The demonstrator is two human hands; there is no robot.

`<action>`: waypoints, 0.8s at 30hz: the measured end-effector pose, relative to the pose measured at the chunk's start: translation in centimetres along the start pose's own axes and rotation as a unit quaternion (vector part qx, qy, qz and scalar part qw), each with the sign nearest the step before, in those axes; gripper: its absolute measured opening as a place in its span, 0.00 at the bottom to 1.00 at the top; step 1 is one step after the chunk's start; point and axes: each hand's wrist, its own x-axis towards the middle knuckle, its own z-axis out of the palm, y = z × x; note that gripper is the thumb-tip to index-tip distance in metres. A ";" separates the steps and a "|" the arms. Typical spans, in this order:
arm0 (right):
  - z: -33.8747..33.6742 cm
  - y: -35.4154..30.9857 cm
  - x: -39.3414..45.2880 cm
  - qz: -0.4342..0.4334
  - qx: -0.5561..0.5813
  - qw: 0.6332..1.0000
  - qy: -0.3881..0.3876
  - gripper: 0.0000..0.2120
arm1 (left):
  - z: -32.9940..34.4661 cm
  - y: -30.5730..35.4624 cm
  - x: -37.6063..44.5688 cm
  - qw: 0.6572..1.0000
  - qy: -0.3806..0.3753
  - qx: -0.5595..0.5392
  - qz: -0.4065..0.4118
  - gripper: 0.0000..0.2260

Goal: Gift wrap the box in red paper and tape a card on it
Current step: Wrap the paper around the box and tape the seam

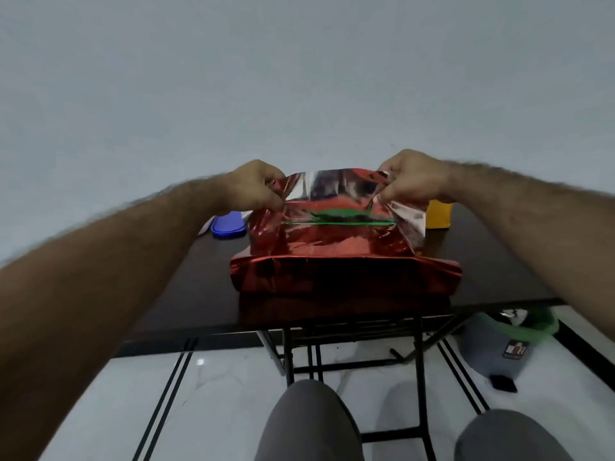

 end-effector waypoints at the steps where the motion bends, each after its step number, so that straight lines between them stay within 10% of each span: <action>1: 0.0 -0.5 -0.8 -0.010 -0.006 1.000 -0.006 0.07 | 0.1 0.5 -0.8 1.000 -0.006 0.007 0.010 0.10; 11: 0.5 -1.4 -6.8 -0.090 -0.120 0.985 -0.083 0.03 | 1.5 1.5 -7.0 0.987 -0.058 0.134 0.061 0.07; 16: 0.8 -1.9 -9.1 -0.102 -0.173 0.976 -0.081 0.28 | 1.4 2.9 -8.5 0.975 -0.056 0.202 0.072 0.07; 21: 2.5 -1.8 -9.8 -0.115 -0.256 0.953 -0.109 0.52 | 4.1 4.2 -9.5 0.964 -0.045 0.240 0.110 0.38; 24: 3.8 -0.9 -9.8 -0.170 -0.327 0.926 -0.079 0.49 | 6.3 3.8 -9.5 0.942 -0.013 0.311 0.129 0.35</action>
